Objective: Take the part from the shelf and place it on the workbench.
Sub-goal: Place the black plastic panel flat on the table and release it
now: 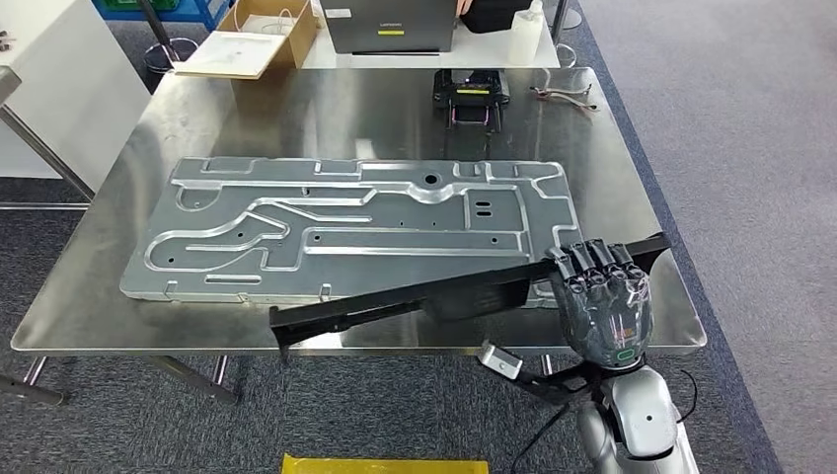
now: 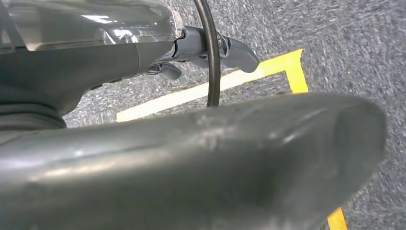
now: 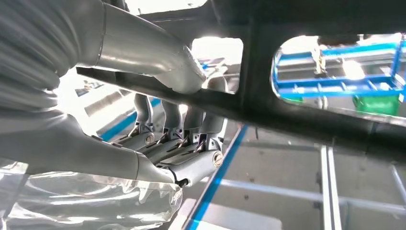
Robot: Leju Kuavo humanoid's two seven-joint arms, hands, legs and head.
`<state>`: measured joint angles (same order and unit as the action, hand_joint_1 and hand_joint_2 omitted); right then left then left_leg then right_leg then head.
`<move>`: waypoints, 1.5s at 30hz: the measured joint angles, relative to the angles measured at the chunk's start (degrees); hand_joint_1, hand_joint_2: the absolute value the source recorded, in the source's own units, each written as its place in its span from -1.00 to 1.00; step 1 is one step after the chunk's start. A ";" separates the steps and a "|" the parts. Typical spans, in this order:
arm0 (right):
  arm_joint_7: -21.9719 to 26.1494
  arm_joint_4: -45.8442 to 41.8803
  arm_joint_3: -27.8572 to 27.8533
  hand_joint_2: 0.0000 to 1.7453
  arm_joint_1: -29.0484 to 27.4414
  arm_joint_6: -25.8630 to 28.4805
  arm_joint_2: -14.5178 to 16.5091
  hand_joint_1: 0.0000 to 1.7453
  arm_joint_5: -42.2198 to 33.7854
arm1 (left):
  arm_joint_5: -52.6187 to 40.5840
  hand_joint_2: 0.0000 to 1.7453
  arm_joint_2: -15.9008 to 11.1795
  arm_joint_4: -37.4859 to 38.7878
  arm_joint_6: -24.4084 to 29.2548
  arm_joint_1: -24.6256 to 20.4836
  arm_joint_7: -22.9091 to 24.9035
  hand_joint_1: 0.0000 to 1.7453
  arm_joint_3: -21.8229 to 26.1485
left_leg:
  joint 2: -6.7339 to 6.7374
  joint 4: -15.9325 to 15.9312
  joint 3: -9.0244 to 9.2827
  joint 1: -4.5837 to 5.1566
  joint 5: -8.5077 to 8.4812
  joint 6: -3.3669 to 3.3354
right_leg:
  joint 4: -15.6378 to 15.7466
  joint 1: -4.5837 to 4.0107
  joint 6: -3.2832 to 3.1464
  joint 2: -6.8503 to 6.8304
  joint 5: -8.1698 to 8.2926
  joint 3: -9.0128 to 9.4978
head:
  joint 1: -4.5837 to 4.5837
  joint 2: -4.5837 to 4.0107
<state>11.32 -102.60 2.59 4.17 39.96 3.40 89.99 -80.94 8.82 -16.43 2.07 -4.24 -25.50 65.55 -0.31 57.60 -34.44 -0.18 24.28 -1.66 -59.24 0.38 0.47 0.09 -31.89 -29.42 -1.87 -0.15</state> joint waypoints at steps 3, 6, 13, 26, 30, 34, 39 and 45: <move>-4.06 3.14 0.22 1.00 1.12 0.00 -2.25 1.00 0.00 | 0.01 -1.00 -0.05 -0.01 -0.08 -0.17 -0.04 -1.00 -0.01 | 0.00 -0.48 1.08 -0.06 0.58 -0.62 | -10.50 0.19 0.54 -0.02 -3.58 -6.28 | 0.02 0.00; -8.47 7.16 1.18 1.00 2.17 -0.01 -5.22 1.00 0.00 | 0.04 -1.00 -0.10 -0.01 -0.10 -0.16 -0.05 -1.00 -0.01 | -0.14 -0.43 2.47 0.02 1.68 -0.65 | -13.37 0.46 0.84 -0.07 -0.91 -10.30 | 0.03 0.00; -15.92 13.52 5.25 1.00 5.70 -0.92 -10.31 1.00 0.04 | 0.32 -1.00 -0.27 -0.01 -0.14 -0.27 -0.08 -1.00 -0.01 | -0.12 0.01 3.94 0.23 4.10 1.01 | 0.64 0.11 -0.67 0.14 6.76 -6.07 | 0.03 0.00; -17.66 19.25 8.04 1.00 9.16 -2.98 -12.27 1.00 0.07 | 0.63 -1.00 -0.76 -0.01 -0.25 0.00 -0.16 -1.00 -0.01 | 0.01 1.47 -0.20 -0.21 -0.02 1.88 | 1.47 0.11 -0.83 0.50 3.00 -0.64 | 0.03 0.00; -17.39 20.23 8.03 1.00 9.83 -3.26 -12.73 1.00 0.07 | 0.71 -1.00 -0.77 -0.01 -0.30 0.07 -0.25 -1.00 -0.01 | 0.12 0.32 0.74 -0.40 0.45 0.68 | 0.89 0.07 0.39 0.52 2.14 -0.50 | 0.04 0.00; -17.23 21.28 8.03 1.00 9.94 -3.45 -13.09 1.00 0.07 | 0.80 -1.00 -0.78 -0.01 -0.42 0.01 -0.27 -1.00 0.00 | 0.37 -0.25 1.71 -0.46 0.92 -0.45 | -11.83 0.31 0.97 0.27 -3.01 -7.65 | 0.04 0.00; -16.48 22.85 7.93 1.00 10.64 -4.44 -13.45 1.00 0.06 | 1.02 -1.00 -0.76 -0.01 -0.71 0.11 -0.27 -1.00 0.01 | 0.31 -0.09 3.57 -0.33 2.37 -0.10 | -4.29 0.34 0.58 0.17 4.89 -6.51 | 0.04 0.00; -15.66 24.63 7.06 1.00 11.83 -5.86 -13.61 1.00 0.04 | 1.11 -1.00 -0.78 -0.02 -0.79 -0.01 -0.32 -1.00 -0.01 | 0.14 0.64 4.01 -0.18 3.92 1.66 | 1.73 0.17 -0.85 0.02 6.16 -3.73 | 0.02 0.00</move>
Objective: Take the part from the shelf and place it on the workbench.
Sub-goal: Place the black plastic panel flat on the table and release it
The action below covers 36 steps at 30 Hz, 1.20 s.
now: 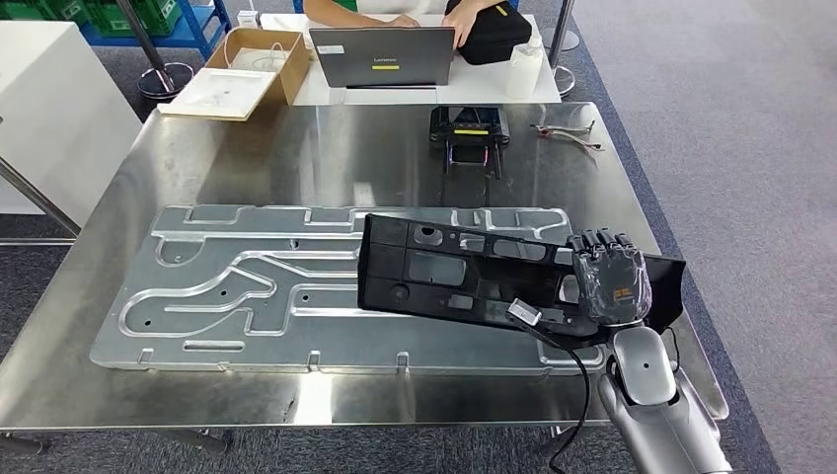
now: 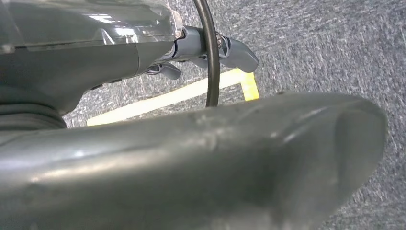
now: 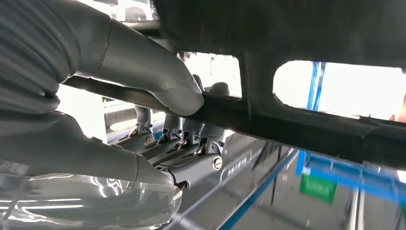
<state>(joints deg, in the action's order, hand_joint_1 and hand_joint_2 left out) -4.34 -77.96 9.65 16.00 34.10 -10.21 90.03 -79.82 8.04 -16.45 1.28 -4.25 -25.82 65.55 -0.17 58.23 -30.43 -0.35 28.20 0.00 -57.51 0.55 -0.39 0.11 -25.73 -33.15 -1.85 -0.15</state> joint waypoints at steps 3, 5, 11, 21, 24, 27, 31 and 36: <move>0.69 1.19 -0.35 1.00 0.33 -0.83 -0.02 1.00 0.00 | 0.10 -1.00 -0.13 -0.01 0.07 0.03 -0.09 -1.00 0.00 | 0.02 8.25 -3.94 -0.30 4.13 0.83 | 0.44 0.37 -0.75 -0.19 -0.21 0.70 | -0.01 0.00; 1.07 2.03 -0.62 1.00 0.54 -1.17 -0.02 1.00 0.00 | 0.43 -1.00 -0.23 -0.01 0.31 0.15 -0.08 -1.00 0.02 | 0.02 14.85 -7.84 -0.54 6.09 1.28 | 0.42 0.40 -0.83 -0.22 -0.55 1.01 | -0.01 0.00; 1.58 3.73 -1.36 -1.00 0.59 -1.39 -0.02 -1.00 0.00 | 0.35 1.00 -0.30 -0.10 2.54 0.22 1.02 -1.00 0.03 | -0.08 1.21 -3.25 -0.88 -2.96 1.33 | -0.08 0.64 0.69 0.12 -2.15 2.41 | 0.00 0.00; 1.53 5.18 -1.85 -1.00 0.11 -1.61 0.03 -1.00 -0.01 | 0.66 -1.00 -0.31 -0.30 3.00 0.01 1.08 -1.00 0.02 | -0.13 -0.57 -2.45 -0.07 -2.87 -1.95 | -16.16 0.76 2.33 0.03 -8.80 -6.50 | 0.01 0.00; 1.64 5.33 -1.94 -1.00 0.15 -1.69 0.01 -1.00 -0.04 | 0.73 -1.00 -0.30 -0.30 2.52 0.04 1.02 -1.00 0.03 | -0.19 -0.57 -1.65 0.30 -2.43 -1.99 | -8.32 0.34 1.27 0.03 -2.99 -3.59 | 0.01 0.00; 1.92 5.34 -1.98 -1.00 0.24 -1.36 0.02 -1.00 -0.10 | 1.13 -1.00 -0.21 -0.30 1.80 -0.04 0.81 -1.00 0.04 | -0.24 -0.41 -1.33 0.53 -1.97 -1.42 | -0.65 -0.42 0.17 -0.13 -0.28 -0.14 | 0.01 0.00; 2.29 5.09 -1.97 -1.00 -0.21 -0.35 0.19 -1.00 -0.47 | 2.23 -1.00 -0.37 -0.32 0.73 -0.01 0.56 -1.00 0.23 | -0.20 0.77 -1.61 0.43 -0.82 -0.20 | 0.26 -0.18 -0.58 -0.27 0.25 0.18 | -0.01 0.00; 2.50 4.87 -1.87 -1.00 -1.68 0.14 0.73 -1.00 -0.74 | 2.50 -1.00 -0.49 -0.34 0.09 0.11 0.48 -1.00 0.51 | -0.15 15.29 -7.74 -0.25 6.80 1.23 | 0.28 0.13 -1.11 -0.71 0.70 -0.39 | -0.01 0.00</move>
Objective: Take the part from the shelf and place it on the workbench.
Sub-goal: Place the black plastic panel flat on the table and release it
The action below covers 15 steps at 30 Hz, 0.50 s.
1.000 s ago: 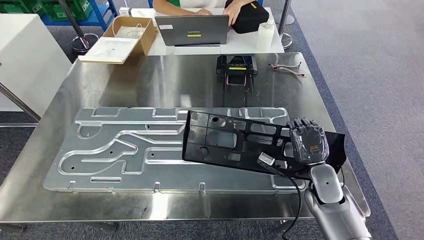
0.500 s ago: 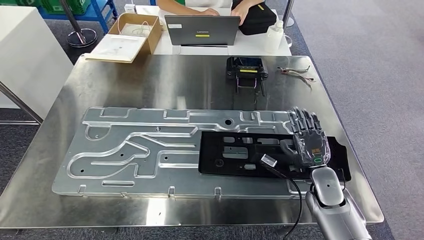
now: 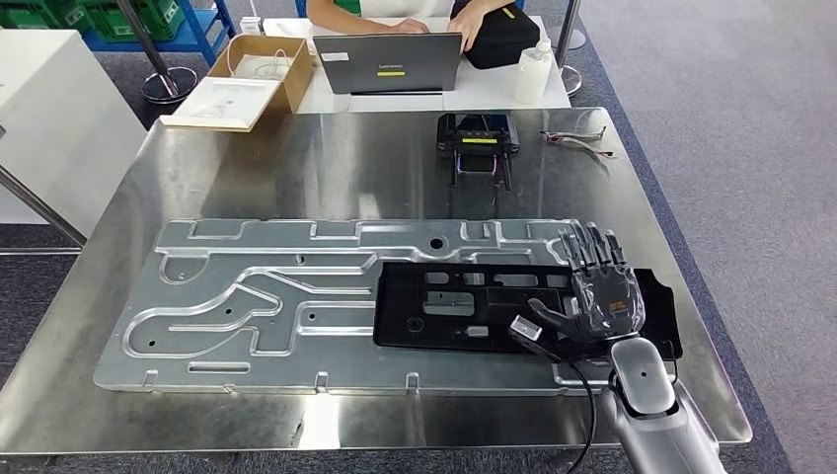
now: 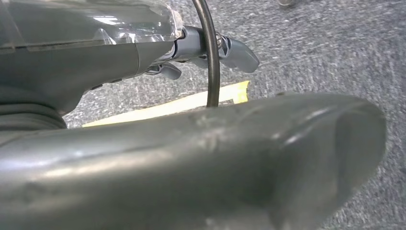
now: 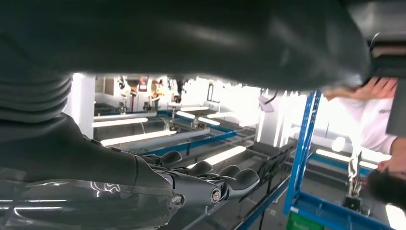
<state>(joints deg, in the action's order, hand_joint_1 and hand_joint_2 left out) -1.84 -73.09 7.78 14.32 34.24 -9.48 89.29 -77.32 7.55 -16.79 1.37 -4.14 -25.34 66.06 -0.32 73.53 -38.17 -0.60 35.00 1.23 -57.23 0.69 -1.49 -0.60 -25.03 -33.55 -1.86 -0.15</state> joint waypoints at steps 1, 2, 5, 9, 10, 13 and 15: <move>0.05 -0.16 0.00 -1.00 -0.34 0.19 0.09 -1.00 -0.09 | 0.04 -1.00 -0.03 0.00 -0.19 0.07 -0.02 -1.00 0.04 | 0.01 -0.23 0.25 -0.11 -0.69 0.14 | -0.20 0.03 0.02 -0.04 0.01 -0.20 | 0.00 0.00; 0.15 -0.46 0.00 -1.00 -0.65 0.47 0.21 -1.00 -0.17 | 0.10 -1.00 -0.07 0.00 -0.36 0.11 -0.06 -1.00 0.07 | 0.02 -2.65 1.57 -0.20 -2.29 0.20 | -0.44 0.07 0.04 -0.05 0.01 -0.37 | 0.00 0.00; 0.61 -2.17 0.03 -1.00 -1.33 1.36 0.68 -1.00 -0.13 | 0.31 -1.00 -0.14 -0.01 -0.68 0.03 -0.22 -1.00 0.17 | -0.01 -13.36 6.91 -0.15 -6.70 -0.28 | -1.22 -0.03 0.61 0.01 0.02 -0.93 | 0.01 0.00; 0.92 -4.35 0.27 -1.00 -1.98 1.82 1.03 -1.00 0.31 | 0.44 -1.00 -0.16 -0.02 -1.18 -0.10 -0.29 -1.00 0.43 | 0.00 -15.41 7.09 0.09 -7.92 -1.84 | -1.27 0.02 2.24 0.10 0.60 -1.41 | 0.02 0.00; 0.92 -4.72 0.31 -1.00 -2.13 1.87 1.06 -1.00 0.34 | 0.45 -1.00 -0.16 -0.02 -1.23 -0.12 -0.31 -1.00 0.46 | 0.08 -15.67 6.91 0.02 -8.41 -2.33 | -1.79 0.10 2.56 0.17 -0.10 -1.72 | 0.02 0.00; 0.91 -5.48 0.39 -1.00 -2.61 2.07 1.09 -1.00 0.43 | 0.48 -1.00 -0.15 -0.02 -1.19 -0.23 -0.34 -1.00 0.52 | 0.28 -16.07 5.55 -0.09 -9.90 -3.36 | -9.76 0.23 3.10 0.40 -6.86 -4.74 | 0.03 0.00; 0.90 -5.74 0.45 -1.00 -3.10 2.20 1.09 -1.00 0.52 | 0.48 -1.00 -0.16 -0.02 -1.12 -0.18 -0.34 -1.00 0.60 | 0.30 -15.96 4.27 0.00 -10.71 -3.43 | -15.99 0.24 3.29 0.43 -10.11 -6.36 | 0.02 0.00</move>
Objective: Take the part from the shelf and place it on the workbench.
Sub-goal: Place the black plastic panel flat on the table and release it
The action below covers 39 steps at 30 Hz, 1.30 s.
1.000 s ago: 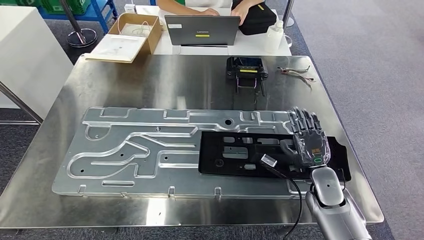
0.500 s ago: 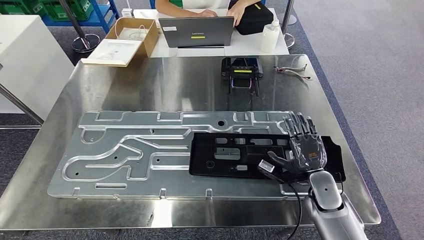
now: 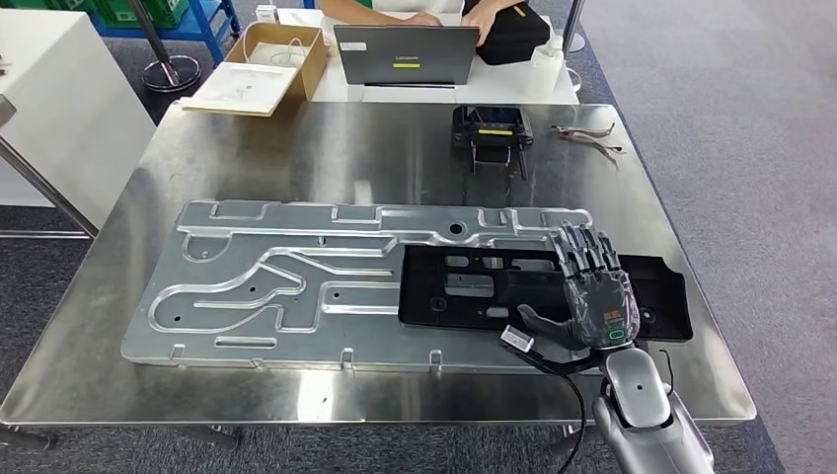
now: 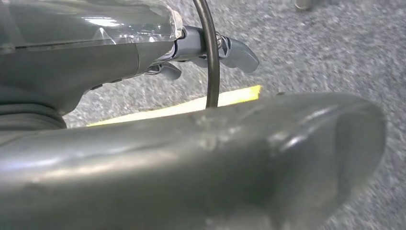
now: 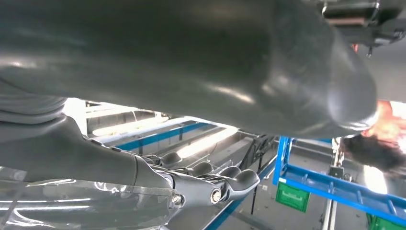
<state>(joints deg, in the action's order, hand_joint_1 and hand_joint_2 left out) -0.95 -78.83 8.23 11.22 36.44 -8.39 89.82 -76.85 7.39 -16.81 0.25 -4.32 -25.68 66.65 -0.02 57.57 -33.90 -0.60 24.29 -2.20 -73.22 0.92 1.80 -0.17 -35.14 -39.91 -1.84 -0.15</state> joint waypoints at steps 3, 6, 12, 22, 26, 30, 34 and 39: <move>-0.15 -0.25 0.14 -1.00 -0.42 0.13 0.00 -1.00 0.06 | 0.00 -1.00 0.01 0.01 -0.03 0.05 0.02 -1.00 0.14 | -0.02 0.45 -1.70 0.01 -1.00 0.31 | 4.27 0.03 -0.08 -0.01 2.72 4.62 | 0.00 0.00; -0.27 -0.75 0.24 -1.00 -0.40 0.36 0.00 -1.00 0.07 | 0.00 -1.00 0.02 0.00 -0.11 0.03 0.03 -1.00 0.20 | -0.09 1.00 -2.69 0.17 -1.84 1.22 | 14.37 -0.25 -0.73 0.12 4.61 11.25 | -0.03 0.00; -0.64 -1.15 0.63 -1.00 -0.71 1.45 0.09 -1.00 0.16 | 0.01 -1.00 0.06 0.02 -0.14 0.21 0.08 -1.00 0.32 | -0.22 4.83 -4.59 -0.02 2.01 3.26 | 15.91 -0.16 -3.22 -0.13 6.98 9.72 | -0.02 0.00; -1.16 -1.59 1.03 -1.00 -1.88 2.40 0.13 -1.00 0.21 | 0.03 -1.00 -0.03 0.00 -0.14 0.01 0.09 -1.00 0.34 | -0.18 0.08 6.76 0.70 5.59 1.81 | 14.99 -0.93 -2.72 -0.38 11.84 3.71 | -0.02 0.00; -1.34 -1.71 1.13 -1.00 -2.08 2.77 0.14 -1.00 0.21 | 0.05 -1.00 -0.05 0.00 -0.15 0.03 0.09 -1.00 0.35 | 0.12 -1.87 6.16 0.58 3.68 0.33 | 14.34 -0.71 -1.32 -0.26 11.13 2.97 | -0.01 0.00; -1.48 -1.84 1.12 -1.00 -2.26 3.08 0.11 -1.00 0.21 | 0.09 -1.00 -0.04 0.00 -0.14 0.02 0.04 -1.00 0.36 | 0.35 -2.22 4.98 0.41 2.24 -0.57 | 10.56 -0.51 -0.90 0.04 6.02 1.45 | -0.02 0.00; -1.68 -2.32 1.10 -1.00 -2.92 3.16 0.11 -1.00 0.21 | 0.12 -1.00 -0.02 0.00 -0.15 0.12 -0.03 -1.00 0.37 | 0.39 -2.05 3.55 0.40 1.30 -0.41 | 5.87 -0.24 -0.50 0.05 3.74 0.70 | -0.01 0.00; -1.43 -8.02 0.19 -1.00 -7.14 3.39 0.55 -1.00 0.21 | 0.58 -1.00 0.21 -0.01 -0.10 0.42 -0.45 -1.00 0.57 | 0.34 0.83 -2.45 0.25 -1.73 1.37 | 14.56 0.40 0.01 0.09 4.57 11.91 | -0.02 0.00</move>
<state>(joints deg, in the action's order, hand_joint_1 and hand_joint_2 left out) -2.38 -86.85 8.43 4.08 39.83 -7.85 90.03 -76.26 7.60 -16.82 0.15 -3.90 -26.13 67.23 0.32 58.40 -36.35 -0.35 22.56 -0.83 -58.66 1.32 1.81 -0.08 -30.56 -28.00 -1.85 -0.15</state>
